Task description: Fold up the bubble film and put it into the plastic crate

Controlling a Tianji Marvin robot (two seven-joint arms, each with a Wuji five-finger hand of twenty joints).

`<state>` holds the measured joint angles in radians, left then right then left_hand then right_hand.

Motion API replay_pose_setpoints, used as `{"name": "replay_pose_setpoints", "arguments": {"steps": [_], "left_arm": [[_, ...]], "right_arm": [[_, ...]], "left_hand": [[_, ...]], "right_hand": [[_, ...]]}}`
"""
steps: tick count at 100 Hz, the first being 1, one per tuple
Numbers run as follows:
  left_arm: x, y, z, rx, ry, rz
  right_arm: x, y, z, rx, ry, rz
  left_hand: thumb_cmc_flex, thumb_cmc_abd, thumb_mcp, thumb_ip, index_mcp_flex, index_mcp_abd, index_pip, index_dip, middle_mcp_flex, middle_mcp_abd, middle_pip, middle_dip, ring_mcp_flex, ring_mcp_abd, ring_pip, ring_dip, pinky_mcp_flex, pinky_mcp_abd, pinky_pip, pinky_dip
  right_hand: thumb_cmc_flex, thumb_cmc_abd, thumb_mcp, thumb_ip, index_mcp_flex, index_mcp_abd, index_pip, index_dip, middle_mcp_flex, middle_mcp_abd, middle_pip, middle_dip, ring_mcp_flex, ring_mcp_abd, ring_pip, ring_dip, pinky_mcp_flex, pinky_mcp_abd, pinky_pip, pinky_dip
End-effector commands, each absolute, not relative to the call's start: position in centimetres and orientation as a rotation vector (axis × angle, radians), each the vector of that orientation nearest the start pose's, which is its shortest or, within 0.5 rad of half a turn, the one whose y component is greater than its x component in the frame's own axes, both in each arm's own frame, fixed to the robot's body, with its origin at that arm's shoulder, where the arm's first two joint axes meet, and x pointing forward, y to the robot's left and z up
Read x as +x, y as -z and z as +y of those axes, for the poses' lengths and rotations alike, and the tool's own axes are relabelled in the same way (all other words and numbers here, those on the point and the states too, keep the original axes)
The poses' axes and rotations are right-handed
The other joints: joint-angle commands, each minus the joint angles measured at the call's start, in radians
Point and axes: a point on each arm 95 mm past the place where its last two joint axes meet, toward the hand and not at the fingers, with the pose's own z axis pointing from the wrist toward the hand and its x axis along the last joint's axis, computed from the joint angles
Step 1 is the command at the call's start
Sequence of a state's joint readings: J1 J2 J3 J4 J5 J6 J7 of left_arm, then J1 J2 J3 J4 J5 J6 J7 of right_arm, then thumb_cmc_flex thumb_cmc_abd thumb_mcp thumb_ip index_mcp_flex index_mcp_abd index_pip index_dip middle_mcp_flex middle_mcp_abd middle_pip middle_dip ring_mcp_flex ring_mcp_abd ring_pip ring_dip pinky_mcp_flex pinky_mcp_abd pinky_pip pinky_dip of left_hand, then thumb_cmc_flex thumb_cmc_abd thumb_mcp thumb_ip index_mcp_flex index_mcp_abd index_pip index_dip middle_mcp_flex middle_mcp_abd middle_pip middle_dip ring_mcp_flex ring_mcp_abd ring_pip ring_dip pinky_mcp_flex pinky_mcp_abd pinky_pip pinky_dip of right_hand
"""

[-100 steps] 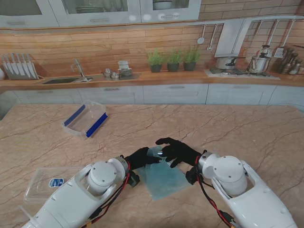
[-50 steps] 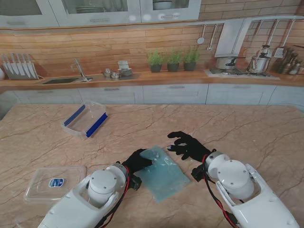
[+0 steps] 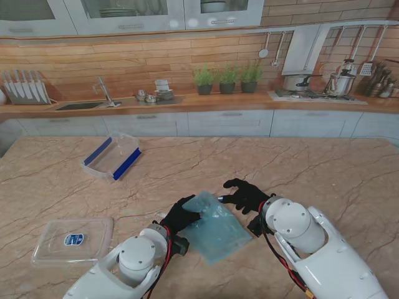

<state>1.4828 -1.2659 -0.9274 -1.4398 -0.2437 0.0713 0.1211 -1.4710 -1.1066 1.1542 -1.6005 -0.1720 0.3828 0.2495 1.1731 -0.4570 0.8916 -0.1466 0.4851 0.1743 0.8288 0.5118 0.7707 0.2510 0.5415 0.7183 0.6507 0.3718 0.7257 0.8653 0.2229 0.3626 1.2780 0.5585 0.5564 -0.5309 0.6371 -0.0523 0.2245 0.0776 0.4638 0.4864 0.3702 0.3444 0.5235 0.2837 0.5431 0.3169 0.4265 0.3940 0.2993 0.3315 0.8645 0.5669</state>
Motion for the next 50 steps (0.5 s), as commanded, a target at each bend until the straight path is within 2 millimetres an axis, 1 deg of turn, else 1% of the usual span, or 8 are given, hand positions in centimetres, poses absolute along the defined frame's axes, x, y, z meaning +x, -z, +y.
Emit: {"name": "replay_pose_setpoints", "arguments": {"steps": [1, 15, 20, 29, 41, 50], "left_arm": [[37.1, 39.4, -12.7, -2.607, 1.988, 0.705], [36.9, 39.2, -12.8, -2.58, 2.033, 0.651], [36.8, 39.1, -12.8, -2.57, 2.047, 0.634], [36.8, 39.0, -12.9, -2.55, 2.076, 0.605], [36.8, 38.9, -13.0, -2.528, 2.108, 0.581], [36.8, 38.9, -13.1, -2.511, 2.122, 0.582]], "right_arm": [[41.3, 34.2, 2.1, -2.501, 1.603, -1.306], [41.3, 34.6, 2.3, -2.522, 1.492, -1.302], [41.3, 34.7, 2.4, -2.53, 1.449, -1.293], [41.4, 35.0, 2.7, -2.542, 1.386, -1.286], [41.7, 35.5, 2.9, -2.554, 1.292, -1.266], [42.0, 35.9, 3.2, -2.57, 1.241, -1.215]], "left_hand": [[0.068, -0.065, 0.035, -0.033, -0.029, -0.058, 0.063, 0.024, 0.0, -0.045, 0.055, 0.018, 0.035, -0.03, 0.011, 0.027, 0.013, 0.016, 0.031, -0.02], [0.074, -0.06, 0.034, -0.039, -0.043, -0.069, 0.122, 0.065, -0.003, -0.053, 0.074, 0.019, 0.038, -0.039, 0.014, 0.03, 0.017, 0.01, 0.031, -0.033], [0.075, -0.058, 0.03, -0.04, -0.049, -0.071, 0.143, 0.083, -0.004, -0.057, 0.079, 0.019, 0.039, -0.042, 0.016, 0.029, 0.021, 0.003, 0.031, -0.036], [0.077, -0.054, 0.027, -0.041, -0.052, -0.079, 0.158, 0.097, -0.002, -0.066, 0.085, 0.019, 0.042, -0.049, 0.018, 0.027, 0.024, 0.0, 0.032, -0.037], [0.08, -0.052, 0.023, -0.041, -0.055, -0.086, 0.173, 0.112, -0.001, -0.07, 0.092, 0.017, 0.045, -0.053, 0.022, 0.025, 0.028, -0.005, 0.031, -0.039], [0.081, -0.051, 0.022, -0.042, -0.057, -0.089, 0.177, 0.117, -0.002, -0.075, 0.096, 0.016, 0.046, -0.058, 0.023, 0.023, 0.029, -0.006, 0.031, -0.04]], "right_hand": [[0.02, -0.045, 0.027, 0.015, -0.029, 0.006, -0.016, -0.008, -0.004, 0.024, 0.022, 0.007, -0.025, 0.014, -0.017, -0.016, 0.012, -0.017, -0.018, -0.021], [0.022, -0.041, 0.037, 0.012, -0.042, 0.018, -0.027, -0.014, 0.005, 0.049, 0.027, 0.008, 0.02, 0.037, 0.006, -0.017, 0.058, 0.009, 0.003, -0.024], [0.026, -0.041, 0.04, 0.013, -0.044, 0.021, -0.03, -0.016, 0.014, 0.06, 0.03, 0.008, 0.048, 0.048, 0.02, -0.014, 0.077, 0.018, 0.021, -0.022], [0.033, -0.045, 0.052, 0.012, -0.034, 0.037, -0.037, -0.019, 0.042, 0.076, 0.041, 0.012, 0.093, 0.051, 0.057, -0.005, 0.099, 0.026, 0.082, -0.022], [0.047, -0.053, 0.074, 0.011, -0.001, 0.064, -0.052, -0.024, 0.072, 0.085, 0.058, 0.02, 0.142, 0.025, 0.115, 0.024, 0.121, 0.001, 0.155, -0.022], [0.067, -0.069, 0.11, 0.007, 0.05, 0.092, -0.063, -0.017, 0.1, 0.085, 0.093, 0.036, 0.178, -0.014, 0.212, 0.082, 0.135, -0.033, 0.224, -0.018]]}}
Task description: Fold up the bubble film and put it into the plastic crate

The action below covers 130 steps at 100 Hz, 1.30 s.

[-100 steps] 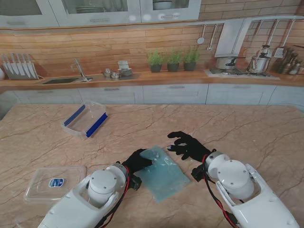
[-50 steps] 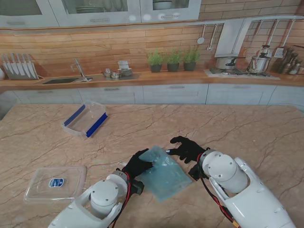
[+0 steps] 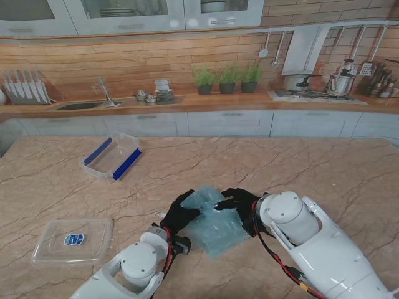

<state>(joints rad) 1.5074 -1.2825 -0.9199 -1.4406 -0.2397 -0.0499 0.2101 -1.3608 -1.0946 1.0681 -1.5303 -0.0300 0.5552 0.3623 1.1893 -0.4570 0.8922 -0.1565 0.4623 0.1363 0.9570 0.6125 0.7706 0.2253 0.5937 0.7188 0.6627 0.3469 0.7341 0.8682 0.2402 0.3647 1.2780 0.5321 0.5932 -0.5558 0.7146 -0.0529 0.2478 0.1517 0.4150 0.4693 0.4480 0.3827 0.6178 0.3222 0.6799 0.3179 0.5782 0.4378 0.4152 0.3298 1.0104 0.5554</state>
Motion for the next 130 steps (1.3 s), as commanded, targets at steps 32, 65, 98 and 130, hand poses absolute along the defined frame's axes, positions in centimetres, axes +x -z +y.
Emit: {"name": "replay_pose_setpoints", "arguments": {"steps": [32, 65, 98, 130], "left_arm": [[37.0, 39.6, -13.4, -2.41, 2.13, 0.623], [36.9, 40.0, -13.7, -2.344, 2.144, 0.639], [37.3, 40.0, -13.2, -2.076, 2.251, 0.756], [38.2, 38.3, -11.2, -1.813, 2.315, 0.826]], "right_arm": [[42.8, 36.8, 4.2, -2.612, 1.158, -0.965], [43.2, 37.3, 4.8, -2.669, 1.181, -0.757], [43.1, 37.4, 5.5, -2.716, 1.446, -0.728], [42.8, 36.6, 5.0, -2.668, 1.849, -0.846]], "left_hand": [[0.066, -0.063, 0.06, -0.045, -0.089, -0.057, 0.028, 0.008, -0.085, -0.058, 0.057, -0.041, -0.014, -0.061, -0.032, -0.018, -0.012, -0.038, -0.037, -0.076], [-0.047, 0.007, 0.031, 0.054, -0.228, 0.007, -0.089, -0.107, -0.302, -0.039, 0.042, -0.216, -0.208, -0.097, -0.059, -0.159, -0.129, -0.174, -0.208, -0.029], [-0.429, -0.041, -0.068, 0.106, -0.315, 0.024, -0.283, -0.215, -0.442, -0.054, -0.047, -0.276, -0.354, -0.116, -0.057, -0.266, -0.241, -0.18, -0.311, -0.039], [-0.557, -0.032, -0.227, 0.102, -0.31, 0.037, -0.368, -0.266, -0.53, -0.019, -0.125, -0.286, -0.476, -0.105, -0.193, -0.319, -0.314, -0.184, -0.418, -0.103]], "right_hand": [[0.108, -0.132, 0.199, -0.012, 0.334, -0.056, 0.091, 0.085, 0.207, 0.008, 0.061, 0.023, 0.149, -0.06, 0.265, 0.146, 0.104, -0.081, 0.237, 0.046], [0.248, -0.288, 0.422, -0.134, 0.495, -0.183, 0.364, 0.09, 0.39, -0.035, 0.209, 0.068, 0.316, -0.165, 0.524, 0.179, 0.278, -0.163, 0.39, 0.159], [0.296, -0.377, 0.47, -0.16, 0.603, -0.307, 0.546, 0.051, 0.546, -0.106, 0.246, 0.093, 0.387, -0.187, 0.663, 0.213, 0.313, -0.179, 0.483, 0.248], [0.287, -0.366, 0.475, -0.148, 0.579, -0.317, 0.576, 0.047, 0.532, -0.108, 0.265, 0.097, 0.385, -0.209, 0.671, 0.216, 0.318, -0.193, 0.49, 0.247]]}}
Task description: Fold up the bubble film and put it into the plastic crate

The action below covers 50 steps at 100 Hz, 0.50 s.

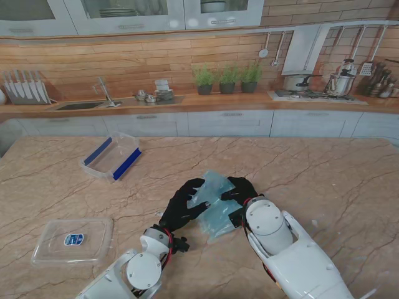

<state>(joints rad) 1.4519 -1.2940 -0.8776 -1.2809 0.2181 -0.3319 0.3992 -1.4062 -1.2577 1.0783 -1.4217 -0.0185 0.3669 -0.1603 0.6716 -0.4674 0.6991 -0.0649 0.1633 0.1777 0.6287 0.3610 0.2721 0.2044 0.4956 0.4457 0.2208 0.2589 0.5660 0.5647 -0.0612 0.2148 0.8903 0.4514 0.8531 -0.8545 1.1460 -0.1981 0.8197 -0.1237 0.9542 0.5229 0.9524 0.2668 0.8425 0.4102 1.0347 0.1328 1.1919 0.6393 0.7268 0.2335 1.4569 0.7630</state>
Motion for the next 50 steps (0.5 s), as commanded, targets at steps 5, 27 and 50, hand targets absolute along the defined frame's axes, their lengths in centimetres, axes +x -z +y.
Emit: {"name": "replay_pose_setpoints", "arguments": {"steps": [5, 27, 50], "left_arm": [[38.5, 37.8, -10.8, -1.762, 2.326, 0.826], [39.2, 34.9, -9.8, -1.598, 2.355, 0.849], [39.3, 33.0, -9.9, -1.567, 2.357, 0.976]], "right_arm": [[42.7, 36.5, 4.8, -2.639, 1.92, -0.883], [42.1, 35.3, 4.9, -2.468, 2.211, -1.051], [41.8, 34.8, 5.5, -2.322, 2.38, -1.184]], "left_hand": [[-0.038, -0.016, -0.047, 0.012, -0.007, -0.006, -0.049, -0.019, -0.038, 0.008, -0.038, -0.015, -0.044, -0.017, -0.039, -0.021, -0.01, -0.036, -0.056, -0.036], [-0.039, -0.012, -0.096, 0.015, -0.004, -0.005, -0.133, -0.051, -0.077, 0.043, -0.129, -0.06, -0.094, -0.001, -0.155, -0.084, -0.005, -0.037, -0.222, -0.116], [-0.069, -0.004, -0.191, 0.018, -0.008, -0.019, -0.301, -0.137, -0.103, 0.072, -0.313, -0.175, -0.147, 0.025, -0.324, -0.213, -0.003, -0.035, -0.496, -0.145]], "right_hand": [[0.026, -0.063, 0.043, -0.002, -0.002, -0.04, 0.032, -0.012, 0.025, 0.007, 0.044, 0.008, 0.029, -0.027, 0.058, 0.013, 0.007, -0.099, 0.044, 0.039], [0.023, -0.042, 0.034, 0.003, -0.029, -0.048, 0.004, -0.031, 0.002, 0.018, 0.063, 0.014, 0.022, -0.042, 0.068, 0.009, 0.006, -0.11, 0.043, 0.035], [0.02, -0.033, 0.027, 0.009, -0.041, -0.042, -0.006, -0.035, -0.005, 0.021, 0.076, 0.014, 0.024, -0.055, 0.074, 0.004, 0.012, -0.12, 0.045, 0.034]]}}
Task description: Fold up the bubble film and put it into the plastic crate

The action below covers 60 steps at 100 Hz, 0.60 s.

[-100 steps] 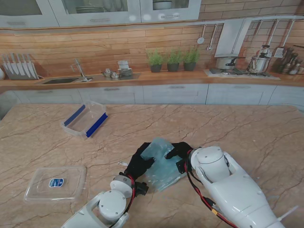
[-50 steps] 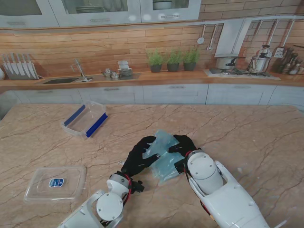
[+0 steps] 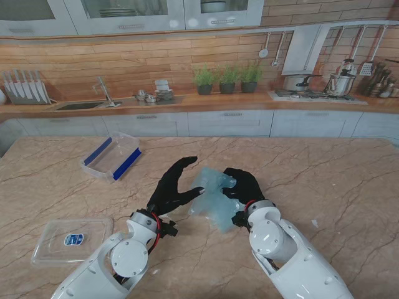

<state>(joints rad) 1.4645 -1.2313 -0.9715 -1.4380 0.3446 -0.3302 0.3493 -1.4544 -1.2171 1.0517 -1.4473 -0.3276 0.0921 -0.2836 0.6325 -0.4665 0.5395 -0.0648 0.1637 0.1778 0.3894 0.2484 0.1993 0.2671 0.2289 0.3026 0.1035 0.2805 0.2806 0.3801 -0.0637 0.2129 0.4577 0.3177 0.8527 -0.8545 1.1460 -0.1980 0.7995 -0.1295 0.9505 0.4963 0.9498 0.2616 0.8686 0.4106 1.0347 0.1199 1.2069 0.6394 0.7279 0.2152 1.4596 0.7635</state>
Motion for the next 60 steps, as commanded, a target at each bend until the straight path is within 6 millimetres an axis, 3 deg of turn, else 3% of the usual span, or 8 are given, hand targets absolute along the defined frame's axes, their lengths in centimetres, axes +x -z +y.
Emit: {"name": "replay_pose_setpoints", "arguments": {"steps": [1, 16, 38, 53, 60], "left_arm": [[39.3, 33.0, -10.0, -1.566, 2.356, 0.984], [39.8, 32.4, -10.4, -1.532, 2.325, 1.117], [41.4, 32.7, -11.0, -1.37, 2.256, 1.255], [41.8, 32.9, -10.8, -1.327, 2.218, 1.331], [41.9, 32.9, -10.7, -1.302, 2.202, 1.35]], "right_arm": [[41.8, 34.8, 5.5, -2.316, 2.382, -1.191], [41.6, 34.8, 6.0, -2.235, 2.41, -1.268], [41.2, 34.7, 6.1, -2.088, 2.47, -1.335], [41.0, 34.6, 6.0, -2.016, 2.497, -1.345], [40.9, 34.6, 5.8, -1.991, 2.506, -1.356]], "left_hand": [[-0.03, -0.004, -0.035, 0.019, -0.009, -0.022, -0.066, -0.026, -0.032, 0.01, -0.05, -0.034, -0.031, 0.003, -0.043, -0.031, -0.001, -0.033, -0.071, -0.01], [-0.026, -0.01, -0.046, 0.02, -0.01, -0.047, -0.12, -0.049, -0.052, 0.001, -0.106, -0.055, -0.047, -0.004, -0.108, -0.056, -0.008, -0.043, -0.166, 0.004], [-0.025, -0.018, -0.028, 0.02, -0.007, -0.047, -0.107, -0.03, -0.044, -0.009, -0.095, -0.031, -0.044, -0.018, -0.114, -0.043, -0.002, -0.041, -0.211, 0.033], [-0.013, -0.036, 0.02, 0.017, -0.007, -0.039, -0.069, -0.011, -0.015, -0.014, -0.007, -0.003, -0.03, -0.026, -0.076, -0.039, 0.016, -0.021, -0.214, 0.061], [-0.004, -0.048, 0.061, 0.013, 0.008, -0.023, -0.025, 0.009, 0.054, -0.015, 0.049, 0.018, 0.025, -0.017, -0.024, -0.024, 0.044, 0.012, -0.176, 0.087]], "right_hand": [[0.02, -0.033, 0.027, 0.009, -0.022, -0.037, -0.002, -0.009, -0.003, 0.026, 0.05, 0.013, 0.024, -0.042, 0.059, 0.004, 0.01, -0.101, 0.042, 0.033], [0.021, -0.03, 0.024, 0.013, -0.021, -0.038, -0.002, -0.009, -0.006, 0.025, 0.054, 0.012, 0.021, -0.044, 0.062, 0.003, 0.011, -0.102, 0.042, 0.032], [0.016, -0.017, 0.018, 0.015, -0.016, -0.056, 0.014, 0.001, -0.012, 0.013, 0.058, 0.011, 0.015, -0.054, 0.064, 0.004, 0.004, -0.111, 0.038, 0.031], [0.015, -0.012, 0.015, 0.015, -0.018, -0.062, 0.019, 0.003, -0.015, 0.01, 0.057, 0.012, 0.01, -0.059, 0.062, 0.005, -0.001, -0.118, 0.034, 0.031], [0.015, -0.011, 0.014, 0.015, -0.019, -0.064, 0.02, 0.003, -0.016, 0.008, 0.056, 0.013, 0.009, -0.06, 0.062, 0.006, -0.002, -0.12, 0.032, 0.031]]}}
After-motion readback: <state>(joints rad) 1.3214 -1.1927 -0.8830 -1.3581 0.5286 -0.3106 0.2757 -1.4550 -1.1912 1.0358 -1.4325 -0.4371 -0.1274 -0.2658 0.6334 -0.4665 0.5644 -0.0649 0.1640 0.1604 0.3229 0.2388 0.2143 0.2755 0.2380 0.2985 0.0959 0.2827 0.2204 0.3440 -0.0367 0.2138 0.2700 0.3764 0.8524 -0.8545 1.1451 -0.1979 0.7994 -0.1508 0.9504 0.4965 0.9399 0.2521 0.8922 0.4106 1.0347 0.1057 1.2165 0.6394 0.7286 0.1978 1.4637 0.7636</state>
